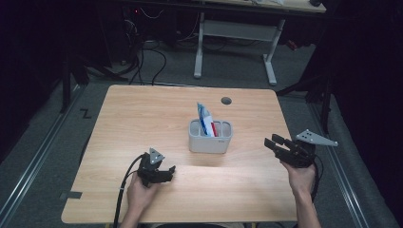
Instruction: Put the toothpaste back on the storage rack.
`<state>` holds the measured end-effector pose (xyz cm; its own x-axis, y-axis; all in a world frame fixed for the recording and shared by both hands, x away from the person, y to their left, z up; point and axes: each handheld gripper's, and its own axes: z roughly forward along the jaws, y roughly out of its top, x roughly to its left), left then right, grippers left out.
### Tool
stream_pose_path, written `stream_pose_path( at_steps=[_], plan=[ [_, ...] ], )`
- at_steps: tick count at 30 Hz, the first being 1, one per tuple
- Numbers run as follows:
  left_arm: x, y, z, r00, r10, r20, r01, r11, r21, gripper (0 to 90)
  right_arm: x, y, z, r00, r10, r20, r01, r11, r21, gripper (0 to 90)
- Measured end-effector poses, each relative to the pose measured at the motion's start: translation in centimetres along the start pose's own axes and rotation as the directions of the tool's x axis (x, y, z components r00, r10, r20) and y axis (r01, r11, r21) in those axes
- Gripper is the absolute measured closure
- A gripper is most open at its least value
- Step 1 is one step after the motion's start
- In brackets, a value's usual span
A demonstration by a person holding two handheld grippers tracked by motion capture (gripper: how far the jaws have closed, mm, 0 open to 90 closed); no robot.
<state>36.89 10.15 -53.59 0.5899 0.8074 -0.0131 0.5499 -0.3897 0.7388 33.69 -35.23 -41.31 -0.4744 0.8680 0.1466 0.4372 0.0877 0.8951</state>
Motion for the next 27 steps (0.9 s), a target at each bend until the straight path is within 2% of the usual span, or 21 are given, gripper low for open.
stream_pose_path(
  at_steps=[13, 27],
  plan=[
    [0.0, 0.0, 0.0, 1.0, 0.0, 0.0, 0.0, 1.0, 0.0, 22.9, -0.3, -2.0, 0.5, 0.9992, 0.041, 0.0, -0.041, 0.999, 0.03, 54.6],
    [0.0, 0.0, 0.0, 1.0, 0.0, 0.0, 0.0, 1.0, 0.0, 22.9, -0.2, -3.4, 1.7, 0.999, 0.044, -0.003, -0.044, 0.997, 0.066, 54.5]
  ],
)
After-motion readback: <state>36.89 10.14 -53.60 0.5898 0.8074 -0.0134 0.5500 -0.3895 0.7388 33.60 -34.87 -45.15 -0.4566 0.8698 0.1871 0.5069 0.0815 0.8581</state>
